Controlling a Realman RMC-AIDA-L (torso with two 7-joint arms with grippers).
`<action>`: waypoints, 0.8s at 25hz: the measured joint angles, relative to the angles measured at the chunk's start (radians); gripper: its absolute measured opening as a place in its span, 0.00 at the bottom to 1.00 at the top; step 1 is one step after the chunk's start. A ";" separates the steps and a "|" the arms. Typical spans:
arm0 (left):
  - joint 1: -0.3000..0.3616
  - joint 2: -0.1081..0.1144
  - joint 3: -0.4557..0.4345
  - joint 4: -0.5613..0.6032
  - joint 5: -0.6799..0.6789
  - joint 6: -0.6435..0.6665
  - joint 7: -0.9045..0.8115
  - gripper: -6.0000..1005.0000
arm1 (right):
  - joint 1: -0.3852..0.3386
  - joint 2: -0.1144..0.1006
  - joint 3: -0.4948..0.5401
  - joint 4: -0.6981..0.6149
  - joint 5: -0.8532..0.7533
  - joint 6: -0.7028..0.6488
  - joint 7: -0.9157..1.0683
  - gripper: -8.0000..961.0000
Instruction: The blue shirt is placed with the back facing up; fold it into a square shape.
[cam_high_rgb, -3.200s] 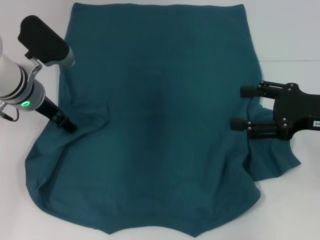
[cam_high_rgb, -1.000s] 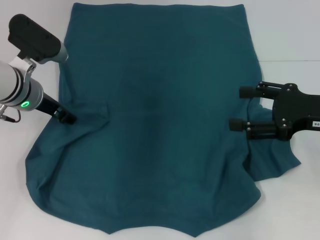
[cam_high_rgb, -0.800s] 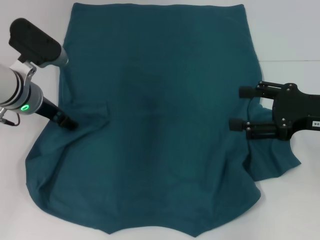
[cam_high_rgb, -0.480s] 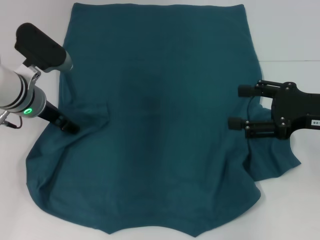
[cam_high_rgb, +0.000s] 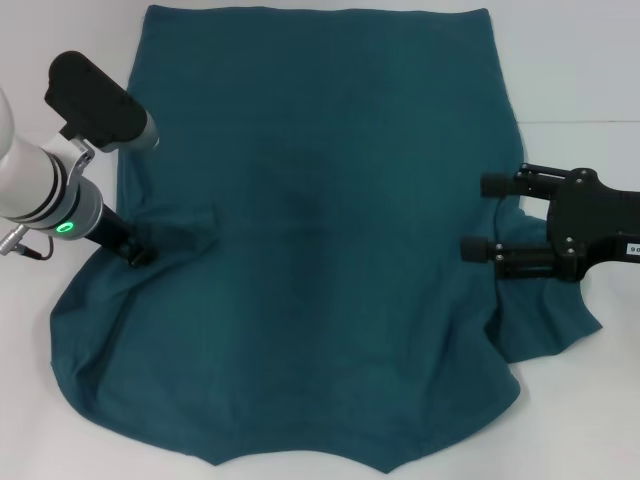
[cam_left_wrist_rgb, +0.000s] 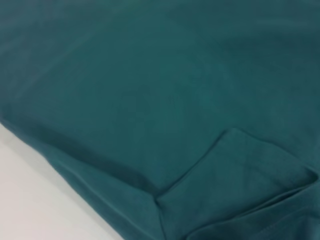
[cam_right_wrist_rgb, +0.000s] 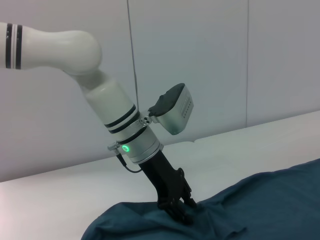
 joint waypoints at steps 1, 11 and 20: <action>0.000 -0.001 0.000 0.000 0.000 0.000 0.006 0.54 | -0.001 0.000 0.002 0.000 0.000 0.000 -0.001 0.95; -0.001 -0.006 -0.006 0.002 0.000 0.001 0.014 0.22 | -0.003 0.000 0.000 0.003 0.008 -0.003 -0.003 0.95; 0.013 -0.008 -0.011 0.037 -0.001 0.005 0.010 0.04 | -0.003 -0.002 0.003 0.009 0.008 -0.008 -0.004 0.95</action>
